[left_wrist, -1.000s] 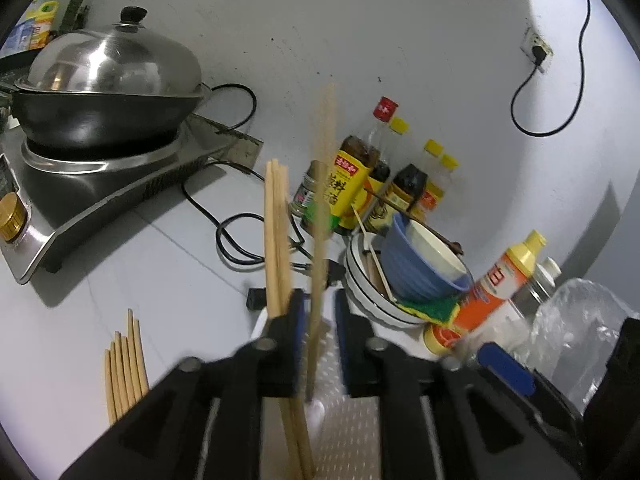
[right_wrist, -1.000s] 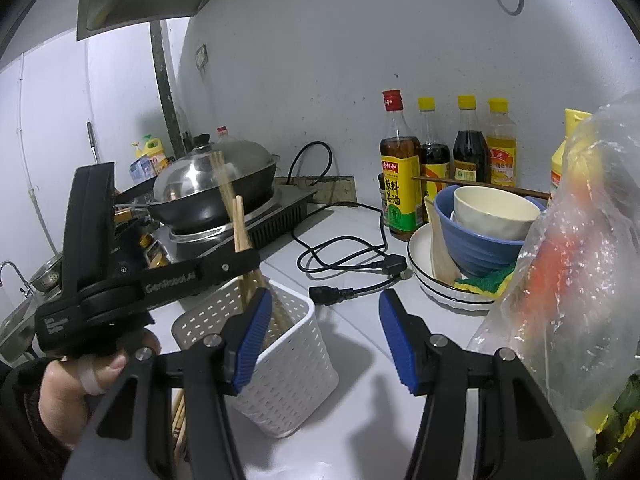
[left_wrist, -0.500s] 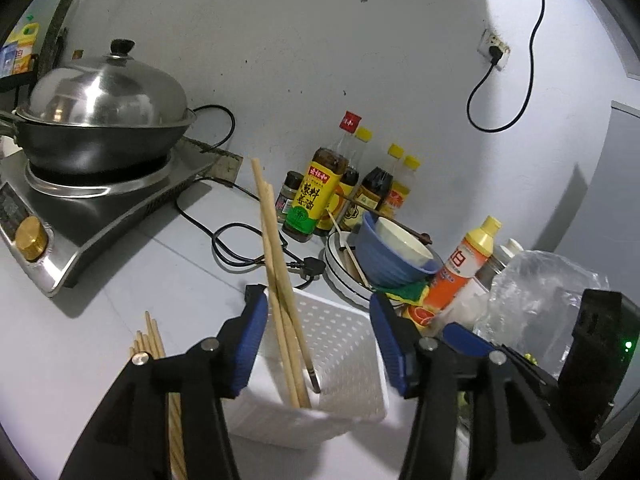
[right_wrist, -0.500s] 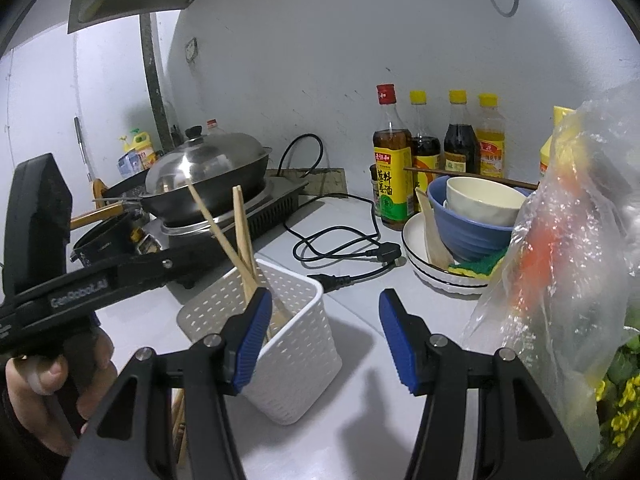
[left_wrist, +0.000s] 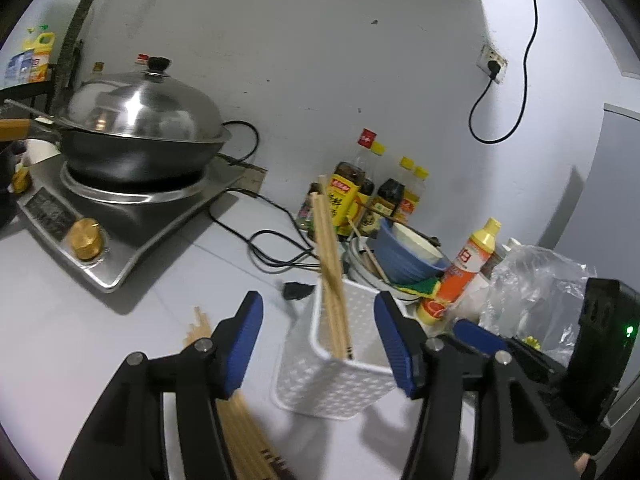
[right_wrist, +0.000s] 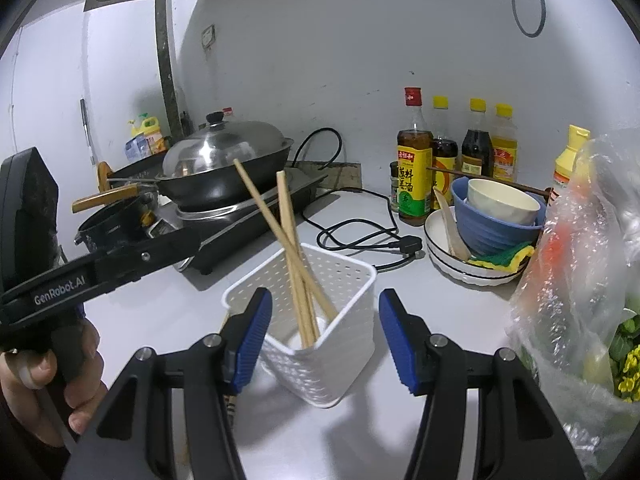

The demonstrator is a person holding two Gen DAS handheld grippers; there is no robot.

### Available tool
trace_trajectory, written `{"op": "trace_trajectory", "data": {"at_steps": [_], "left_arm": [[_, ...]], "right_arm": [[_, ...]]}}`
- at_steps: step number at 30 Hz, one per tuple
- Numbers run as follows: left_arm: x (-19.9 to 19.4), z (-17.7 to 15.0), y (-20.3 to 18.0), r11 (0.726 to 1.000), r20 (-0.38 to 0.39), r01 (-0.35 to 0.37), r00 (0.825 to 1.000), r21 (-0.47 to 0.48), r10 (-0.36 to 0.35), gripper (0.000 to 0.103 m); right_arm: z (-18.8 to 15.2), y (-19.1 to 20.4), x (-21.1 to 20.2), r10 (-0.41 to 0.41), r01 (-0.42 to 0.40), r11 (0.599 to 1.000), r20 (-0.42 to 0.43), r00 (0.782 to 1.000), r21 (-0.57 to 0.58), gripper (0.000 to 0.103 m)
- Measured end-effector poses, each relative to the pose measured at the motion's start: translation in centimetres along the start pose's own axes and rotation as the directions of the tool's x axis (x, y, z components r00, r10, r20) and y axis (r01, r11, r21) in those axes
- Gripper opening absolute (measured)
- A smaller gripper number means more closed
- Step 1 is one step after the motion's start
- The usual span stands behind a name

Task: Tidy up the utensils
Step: 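Move the right tool back to the chopstick pile and pinch one chopstick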

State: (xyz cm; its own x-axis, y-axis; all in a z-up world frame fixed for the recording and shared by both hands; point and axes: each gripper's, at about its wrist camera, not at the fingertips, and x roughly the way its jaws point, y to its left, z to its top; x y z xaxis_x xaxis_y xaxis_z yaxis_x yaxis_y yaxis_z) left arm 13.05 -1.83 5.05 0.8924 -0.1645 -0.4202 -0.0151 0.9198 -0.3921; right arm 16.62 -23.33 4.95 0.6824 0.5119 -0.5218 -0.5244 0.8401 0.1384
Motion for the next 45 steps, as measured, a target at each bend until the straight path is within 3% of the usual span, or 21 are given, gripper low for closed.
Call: {"op": "trace_trajectory", "data": {"at_steps": [18,25,30,33,39,45], "left_arm": [[-2.2,-2.1,7.5,0.996,-0.036,-0.087,0.996,-0.012,0.087,0.059],[-2.4,-3.3,9.7,0.992,-0.075,-0.126,0.989,0.012,0.126,0.059],[-2.2,-4.4,11.7,0.989,-0.109,-0.148,0.983,-0.004,0.146,0.059],[-2.0,-4.8,12.9,0.987,-0.121,-0.16,0.98,-0.018,0.157,0.059],[-2.1,-4.9,14.6,0.983,-0.132,-0.179,0.976,-0.032,0.174,0.059],[-2.2,-4.9,16.0,0.98,-0.14,-0.191,0.973,-0.058,0.181,0.059]], "right_arm": [[-0.4,4.5,0.1,-0.039,0.037,0.996,-0.032,0.999,-0.077,0.054],[-1.6,6.7,1.2,0.013,-0.021,0.993,-0.075,0.997,-0.112,0.053],[-3.4,8.3,3.8,0.035,-0.06,0.987,-0.164,0.986,-0.149,0.029],[-4.8,9.3,6.2,0.02,-0.063,0.982,-0.233,0.972,-0.179,0.021],[-6.5,10.4,10.2,-0.032,-0.039,0.974,-0.306,0.951,-0.222,0.012],[-7.0,11.3,13.0,-0.06,-0.032,0.968,-0.349,0.935,-0.25,0.011]]}}
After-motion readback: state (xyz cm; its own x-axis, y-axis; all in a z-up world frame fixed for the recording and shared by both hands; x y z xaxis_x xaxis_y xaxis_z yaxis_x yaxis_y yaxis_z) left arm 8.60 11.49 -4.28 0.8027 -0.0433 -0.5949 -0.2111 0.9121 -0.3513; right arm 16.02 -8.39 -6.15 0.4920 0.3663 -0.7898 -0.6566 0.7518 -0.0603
